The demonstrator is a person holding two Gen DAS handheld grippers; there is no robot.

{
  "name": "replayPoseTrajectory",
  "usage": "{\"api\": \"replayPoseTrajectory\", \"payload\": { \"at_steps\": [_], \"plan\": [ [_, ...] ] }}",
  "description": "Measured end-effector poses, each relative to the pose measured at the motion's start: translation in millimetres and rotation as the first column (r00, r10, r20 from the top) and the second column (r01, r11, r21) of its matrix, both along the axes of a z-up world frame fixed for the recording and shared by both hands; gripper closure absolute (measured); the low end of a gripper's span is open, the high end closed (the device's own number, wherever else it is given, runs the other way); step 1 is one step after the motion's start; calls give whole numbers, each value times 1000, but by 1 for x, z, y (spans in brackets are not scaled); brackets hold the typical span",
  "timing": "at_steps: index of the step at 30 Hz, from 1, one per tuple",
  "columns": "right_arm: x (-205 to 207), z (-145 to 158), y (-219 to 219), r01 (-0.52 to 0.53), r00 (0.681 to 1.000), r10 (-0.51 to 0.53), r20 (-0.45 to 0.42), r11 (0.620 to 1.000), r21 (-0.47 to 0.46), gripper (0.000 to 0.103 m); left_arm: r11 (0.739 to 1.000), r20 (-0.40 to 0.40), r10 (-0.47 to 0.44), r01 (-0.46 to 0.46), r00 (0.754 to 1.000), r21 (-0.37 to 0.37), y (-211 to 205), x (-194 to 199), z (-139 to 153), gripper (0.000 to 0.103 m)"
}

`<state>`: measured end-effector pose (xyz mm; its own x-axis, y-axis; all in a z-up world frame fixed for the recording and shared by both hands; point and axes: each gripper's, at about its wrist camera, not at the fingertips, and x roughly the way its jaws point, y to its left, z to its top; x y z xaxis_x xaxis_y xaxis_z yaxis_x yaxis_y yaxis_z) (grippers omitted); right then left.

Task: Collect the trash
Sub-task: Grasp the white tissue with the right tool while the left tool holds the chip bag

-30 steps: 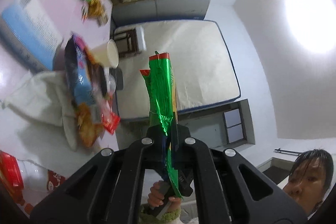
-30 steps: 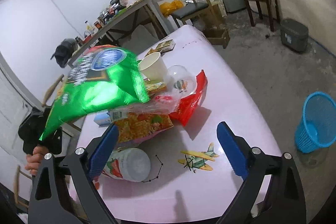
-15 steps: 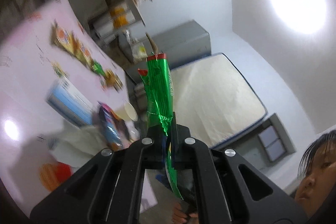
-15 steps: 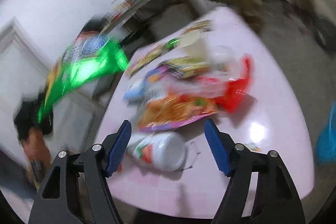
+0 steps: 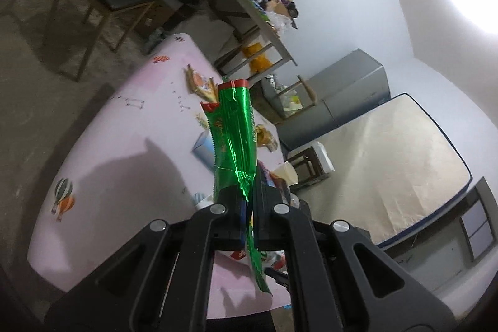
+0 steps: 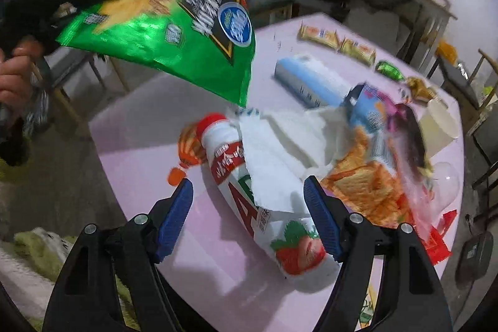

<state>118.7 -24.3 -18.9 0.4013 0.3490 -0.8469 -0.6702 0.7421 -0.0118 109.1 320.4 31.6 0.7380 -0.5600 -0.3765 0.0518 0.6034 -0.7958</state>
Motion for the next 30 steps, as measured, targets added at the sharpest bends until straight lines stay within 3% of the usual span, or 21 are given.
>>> {"api": "replayPoseTrajectory", "payload": {
  "at_steps": [5,10,18,21,24,25,26,30],
  "plan": [
    [-15,-2,0,-40,998,41,-45,999,11,31,999,-11,25,-25,1000,48,1,-7,-3,102],
    [-25,1,-8,12,999,-10,-40,999,46,31,998,-28,27,-25,999,57,2,-9,-8,102],
    [-20,3,2,80,979,-69,192,995,-50,35,998,-11,24,-23,1000,58,-1,-17,-6,102],
    [-12,-1,6,73,975,-53,218,994,-85,45,997,0,21,-21,1000,69,-4,-19,-2,102],
    [-7,-5,6,63,977,-42,210,993,-96,73,997,8,14,-15,1000,78,-8,-20,1,102],
    [-3,-3,3,75,977,-57,203,994,-80,91,997,11,13,-14,1000,80,-9,-21,1,102],
    [0,0,1,86,977,-71,203,994,-67,98,996,15,10,-12,1000,84,-10,-21,3,102],
    [8,20,-9,111,964,-116,240,993,34,100,993,34,5,-9,999,115,-18,-20,7,102]
  ]
}}
